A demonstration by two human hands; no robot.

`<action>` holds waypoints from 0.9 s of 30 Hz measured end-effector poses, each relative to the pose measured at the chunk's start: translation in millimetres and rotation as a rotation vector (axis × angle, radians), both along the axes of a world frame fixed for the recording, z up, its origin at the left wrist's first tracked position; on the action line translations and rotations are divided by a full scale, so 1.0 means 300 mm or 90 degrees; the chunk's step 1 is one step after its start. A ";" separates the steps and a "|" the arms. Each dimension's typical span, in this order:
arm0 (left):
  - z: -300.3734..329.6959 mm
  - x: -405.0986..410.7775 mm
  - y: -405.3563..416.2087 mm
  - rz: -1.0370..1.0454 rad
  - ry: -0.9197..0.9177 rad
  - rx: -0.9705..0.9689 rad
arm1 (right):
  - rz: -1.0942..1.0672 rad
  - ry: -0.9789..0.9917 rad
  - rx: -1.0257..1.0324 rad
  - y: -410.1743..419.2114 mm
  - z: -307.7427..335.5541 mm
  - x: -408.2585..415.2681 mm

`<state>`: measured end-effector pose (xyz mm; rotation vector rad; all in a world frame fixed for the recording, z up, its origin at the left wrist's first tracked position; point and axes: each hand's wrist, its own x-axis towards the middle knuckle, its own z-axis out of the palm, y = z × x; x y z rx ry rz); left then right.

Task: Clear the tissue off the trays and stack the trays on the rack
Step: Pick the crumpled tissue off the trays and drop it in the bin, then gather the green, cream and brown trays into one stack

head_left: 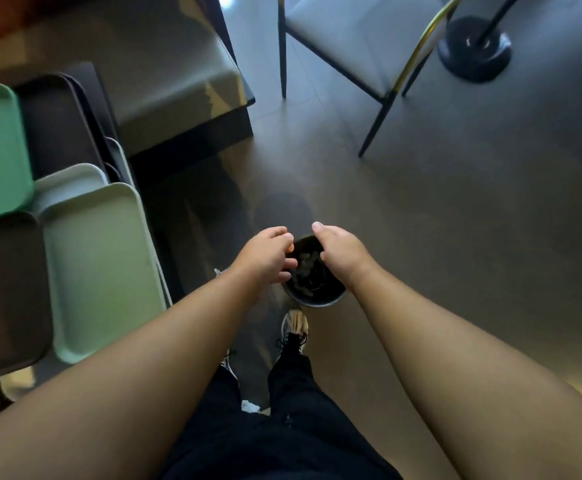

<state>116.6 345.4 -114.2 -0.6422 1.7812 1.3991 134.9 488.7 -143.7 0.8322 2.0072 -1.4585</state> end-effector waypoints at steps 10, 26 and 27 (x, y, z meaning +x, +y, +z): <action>0.269 -0.124 -0.224 0.090 0.186 -0.041 | 0.142 0.160 0.025 -0.241 0.319 -0.228; 0.180 -0.027 -0.705 0.213 0.095 -0.094 | 0.395 0.014 0.241 -0.760 0.223 -0.133; 0.172 -0.034 -0.723 0.192 0.093 -0.089 | 0.376 0.017 0.248 -0.773 0.210 -0.132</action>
